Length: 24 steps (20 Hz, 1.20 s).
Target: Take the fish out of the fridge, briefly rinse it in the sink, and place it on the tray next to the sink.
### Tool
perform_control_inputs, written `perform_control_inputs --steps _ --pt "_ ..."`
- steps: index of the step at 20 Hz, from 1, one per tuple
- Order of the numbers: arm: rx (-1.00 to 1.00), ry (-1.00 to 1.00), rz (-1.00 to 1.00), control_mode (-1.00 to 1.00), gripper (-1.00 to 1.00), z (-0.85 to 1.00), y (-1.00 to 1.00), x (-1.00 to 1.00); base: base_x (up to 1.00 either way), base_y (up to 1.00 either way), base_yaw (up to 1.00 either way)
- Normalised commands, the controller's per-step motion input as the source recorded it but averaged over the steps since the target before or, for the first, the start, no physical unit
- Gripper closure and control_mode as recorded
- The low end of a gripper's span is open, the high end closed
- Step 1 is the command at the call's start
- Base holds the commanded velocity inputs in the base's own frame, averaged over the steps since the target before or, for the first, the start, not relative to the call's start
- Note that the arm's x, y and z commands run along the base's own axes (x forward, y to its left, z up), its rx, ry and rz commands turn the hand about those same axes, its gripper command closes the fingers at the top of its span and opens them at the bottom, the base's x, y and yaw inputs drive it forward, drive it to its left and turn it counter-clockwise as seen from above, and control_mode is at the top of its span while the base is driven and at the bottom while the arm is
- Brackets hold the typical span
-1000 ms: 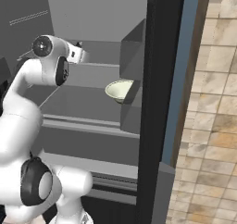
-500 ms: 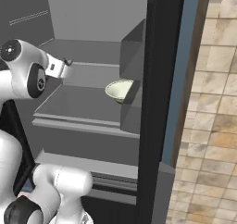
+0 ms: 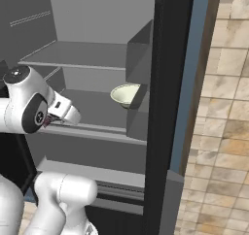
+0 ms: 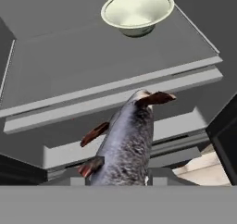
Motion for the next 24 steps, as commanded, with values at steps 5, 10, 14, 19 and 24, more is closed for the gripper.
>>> perform_control_inputs --steps 5,10,14,19,24 --pt "0.21 -0.27 0.00 -1.00 1.00 -0.30 -0.67 -0.85 0.00 0.00 0.00" --pt "0.00 0.01 0.03 -1.00 1.00 -0.01 0.08 -0.12 0.00 0.00 0.00" --pt "0.00 0.03 0.11 1.00 1.00 -0.08 0.12 -0.23 -0.59 0.19 0.54" --pt "0.00 0.00 0.00 1.00 1.00 0.00 0.00 0.00 -0.27 0.10 0.92" --pt "0.00 0.00 0.00 1.00 1.00 0.00 0.00 0.00 0.00 0.00 1.00"
